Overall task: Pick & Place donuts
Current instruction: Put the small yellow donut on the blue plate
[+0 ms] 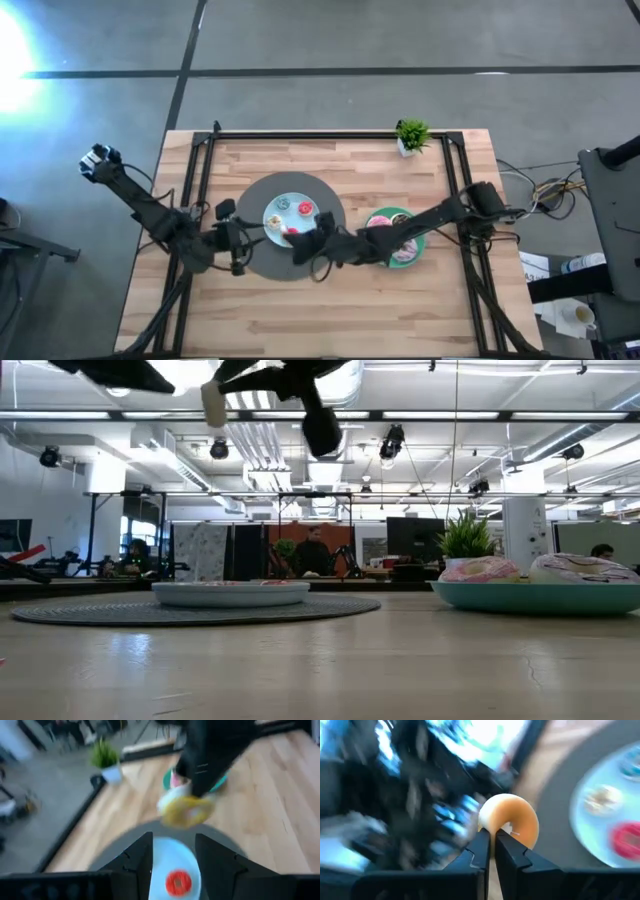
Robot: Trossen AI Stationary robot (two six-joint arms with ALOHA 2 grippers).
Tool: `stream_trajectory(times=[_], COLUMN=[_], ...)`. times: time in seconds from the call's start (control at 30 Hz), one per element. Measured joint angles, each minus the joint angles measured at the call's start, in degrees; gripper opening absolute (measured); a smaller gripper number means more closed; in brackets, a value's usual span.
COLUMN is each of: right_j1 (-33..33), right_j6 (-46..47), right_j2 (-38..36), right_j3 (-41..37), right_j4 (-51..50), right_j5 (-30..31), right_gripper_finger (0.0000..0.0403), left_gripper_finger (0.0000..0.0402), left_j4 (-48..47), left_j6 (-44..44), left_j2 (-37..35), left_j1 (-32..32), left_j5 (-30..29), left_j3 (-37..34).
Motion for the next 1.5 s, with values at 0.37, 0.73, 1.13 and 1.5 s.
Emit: stream_trajectory(times=[0.37, 0.73, 1.13, 1.5], right_j1=[-0.94, -2.71, -2.75, -2.78], right_j6=[6.54, 8.66, 15.72, 19.35], right_j2=[0.68, 0.67, 0.67, 0.67], right_j3=[-4.84, -4.19, -4.08, -4.08], right_j4=[13.45, 20.47, 20.93, 21.19], right_j5=[11.93, 13.88, 16.31, 16.34], right_gripper_finger=[0.0013, 0.0013, 0.0013, 0.0013], left_gripper_finger=[0.0122, 0.0122, 0.0122, 0.0122], left_j4=[9.36, 15.21, 23.86, 27.89], left_j6=[6.02, 5.33, 10.39, 10.74], left_j2=[2.23, 7.46, 11.57, 13.37], left_j1=[0.78, 4.96, 8.12, 10.75], left_j5=[-9.81, -10.13, -12.75, -12.91], left_j3=[-0.77, -0.85, -0.85, -0.84])
